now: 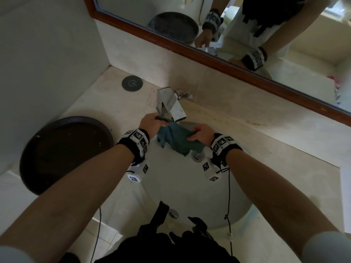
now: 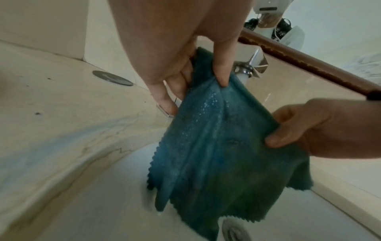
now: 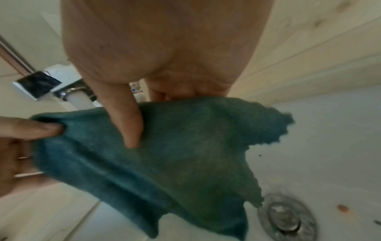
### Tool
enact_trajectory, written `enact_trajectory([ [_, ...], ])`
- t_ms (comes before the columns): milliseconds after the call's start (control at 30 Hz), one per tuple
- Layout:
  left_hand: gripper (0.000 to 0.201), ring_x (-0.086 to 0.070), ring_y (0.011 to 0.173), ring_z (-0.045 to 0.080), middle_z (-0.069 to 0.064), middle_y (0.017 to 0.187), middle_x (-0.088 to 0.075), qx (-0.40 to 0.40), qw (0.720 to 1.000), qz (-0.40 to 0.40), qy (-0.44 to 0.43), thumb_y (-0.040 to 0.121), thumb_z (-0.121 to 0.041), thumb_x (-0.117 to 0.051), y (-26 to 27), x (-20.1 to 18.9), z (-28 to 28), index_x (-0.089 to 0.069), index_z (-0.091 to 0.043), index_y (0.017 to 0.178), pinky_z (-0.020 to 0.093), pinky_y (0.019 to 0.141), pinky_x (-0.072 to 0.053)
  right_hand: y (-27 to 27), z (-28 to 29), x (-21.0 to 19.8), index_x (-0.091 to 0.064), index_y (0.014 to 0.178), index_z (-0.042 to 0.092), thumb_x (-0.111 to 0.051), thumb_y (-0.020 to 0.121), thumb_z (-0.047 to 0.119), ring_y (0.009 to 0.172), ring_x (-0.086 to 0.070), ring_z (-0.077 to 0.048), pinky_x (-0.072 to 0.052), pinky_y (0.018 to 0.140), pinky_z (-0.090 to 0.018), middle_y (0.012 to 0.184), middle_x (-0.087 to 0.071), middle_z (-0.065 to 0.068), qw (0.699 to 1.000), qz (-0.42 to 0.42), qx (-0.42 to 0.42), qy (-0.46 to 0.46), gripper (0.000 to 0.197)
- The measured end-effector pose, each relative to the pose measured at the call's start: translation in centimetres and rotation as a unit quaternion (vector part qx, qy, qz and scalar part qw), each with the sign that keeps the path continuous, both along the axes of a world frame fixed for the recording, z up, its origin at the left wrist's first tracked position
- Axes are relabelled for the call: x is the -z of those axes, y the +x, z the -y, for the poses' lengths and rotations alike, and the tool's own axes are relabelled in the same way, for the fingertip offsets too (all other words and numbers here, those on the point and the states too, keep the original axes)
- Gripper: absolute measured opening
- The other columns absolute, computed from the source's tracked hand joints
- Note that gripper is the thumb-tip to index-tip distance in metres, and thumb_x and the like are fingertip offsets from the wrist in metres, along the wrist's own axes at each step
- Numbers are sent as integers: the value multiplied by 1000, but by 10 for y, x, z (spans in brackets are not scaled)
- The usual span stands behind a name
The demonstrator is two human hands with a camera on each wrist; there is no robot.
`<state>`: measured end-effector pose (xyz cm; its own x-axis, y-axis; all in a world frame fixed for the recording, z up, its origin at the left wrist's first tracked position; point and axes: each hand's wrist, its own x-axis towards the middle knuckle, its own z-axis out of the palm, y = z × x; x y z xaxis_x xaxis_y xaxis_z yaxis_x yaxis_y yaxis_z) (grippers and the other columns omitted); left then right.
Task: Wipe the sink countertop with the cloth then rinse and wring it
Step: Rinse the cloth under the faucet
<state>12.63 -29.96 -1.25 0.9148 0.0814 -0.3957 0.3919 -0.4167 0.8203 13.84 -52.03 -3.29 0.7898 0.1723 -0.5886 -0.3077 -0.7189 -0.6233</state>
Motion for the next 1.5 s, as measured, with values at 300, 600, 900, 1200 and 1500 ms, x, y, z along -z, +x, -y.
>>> enact_trajectory([
  [300,30,-56,92,27,15,102,-61,-73,997,22,22,84,-20,-66,-7,-7,-26,-58,0,105,35,81,-45,2,-22,-11,-59,69,5,-67,86,4,38,-55,-3,-42,41,-16,44,-61,7,969,12,183,163,19],
  [600,30,-58,96,31,17,105,-61,-154,986,33,55,87,-25,-61,-23,-12,-66,-56,-1,105,42,86,-49,-1,-72,-2,-71,86,0,-71,84,36,82,-68,-33,-54,84,-39,90,-71,-18,986,23,109,127,36],
  [900,21,-62,95,33,12,101,-63,-154,988,29,-7,87,-29,-63,-26,-11,-46,-56,-12,97,45,86,-54,-1,-37,-9,-78,87,11,-81,72,28,91,-70,-34,-54,91,-45,94,-75,-15,970,7,178,165,22],
  [1200,10,-65,96,41,25,104,-67,-110,986,-32,-122,75,-27,-65,2,34,-2,-61,-19,80,60,86,-52,0,19,-21,-68,72,11,-75,80,15,89,-65,-34,-54,90,-50,85,-69,-15,923,56,330,187,12],
  [1500,31,-61,98,35,17,111,-60,-100,965,-80,-228,95,-4,-51,-10,-8,37,-56,-2,125,46,81,-53,4,46,-28,-68,72,16,-76,79,15,87,-61,-29,-54,90,-48,82,-66,-9,911,91,369,162,11],
])
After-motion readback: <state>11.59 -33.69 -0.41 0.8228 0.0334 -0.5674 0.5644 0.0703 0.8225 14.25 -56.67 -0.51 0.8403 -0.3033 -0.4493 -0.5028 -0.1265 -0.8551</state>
